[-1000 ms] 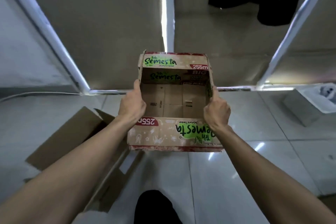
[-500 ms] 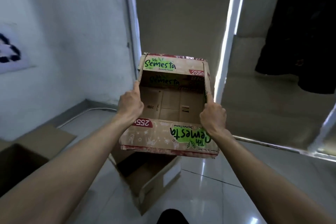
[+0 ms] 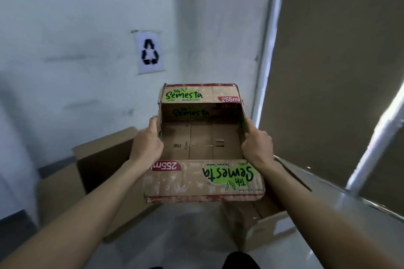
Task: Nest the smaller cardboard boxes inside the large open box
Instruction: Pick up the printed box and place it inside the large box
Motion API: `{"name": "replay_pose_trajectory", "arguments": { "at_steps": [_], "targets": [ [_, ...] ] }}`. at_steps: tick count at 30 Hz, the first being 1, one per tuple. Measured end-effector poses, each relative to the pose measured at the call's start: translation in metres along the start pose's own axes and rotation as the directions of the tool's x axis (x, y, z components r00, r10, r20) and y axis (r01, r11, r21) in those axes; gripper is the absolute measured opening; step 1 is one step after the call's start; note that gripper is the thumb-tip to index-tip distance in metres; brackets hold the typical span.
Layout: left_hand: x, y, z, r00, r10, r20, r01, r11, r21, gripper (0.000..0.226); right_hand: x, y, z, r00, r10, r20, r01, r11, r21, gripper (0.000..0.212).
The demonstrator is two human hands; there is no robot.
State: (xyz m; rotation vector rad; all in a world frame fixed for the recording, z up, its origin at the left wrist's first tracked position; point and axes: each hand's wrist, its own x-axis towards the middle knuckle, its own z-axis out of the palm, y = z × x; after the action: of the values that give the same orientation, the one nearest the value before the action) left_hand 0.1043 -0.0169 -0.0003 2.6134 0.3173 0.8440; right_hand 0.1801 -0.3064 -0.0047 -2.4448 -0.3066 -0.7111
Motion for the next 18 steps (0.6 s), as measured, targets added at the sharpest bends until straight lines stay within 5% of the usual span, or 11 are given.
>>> {"name": "replay_pose_trajectory", "arguments": {
  "at_steps": [11,18],
  "targets": [
    [0.010,-0.159,-0.039,0.936,-0.331,-0.117,0.336,0.941,0.025,0.059,0.043,-0.135,0.152,0.939,-0.246,0.241,0.205,0.962,0.182,0.064],
    [0.011,-0.211,-0.023,0.863,-0.482,-0.150,0.493,0.869,0.045,0.061,0.077,-0.178,0.241,0.896,-0.254,0.363,0.179,0.957,0.228,0.062]
  ]
}}
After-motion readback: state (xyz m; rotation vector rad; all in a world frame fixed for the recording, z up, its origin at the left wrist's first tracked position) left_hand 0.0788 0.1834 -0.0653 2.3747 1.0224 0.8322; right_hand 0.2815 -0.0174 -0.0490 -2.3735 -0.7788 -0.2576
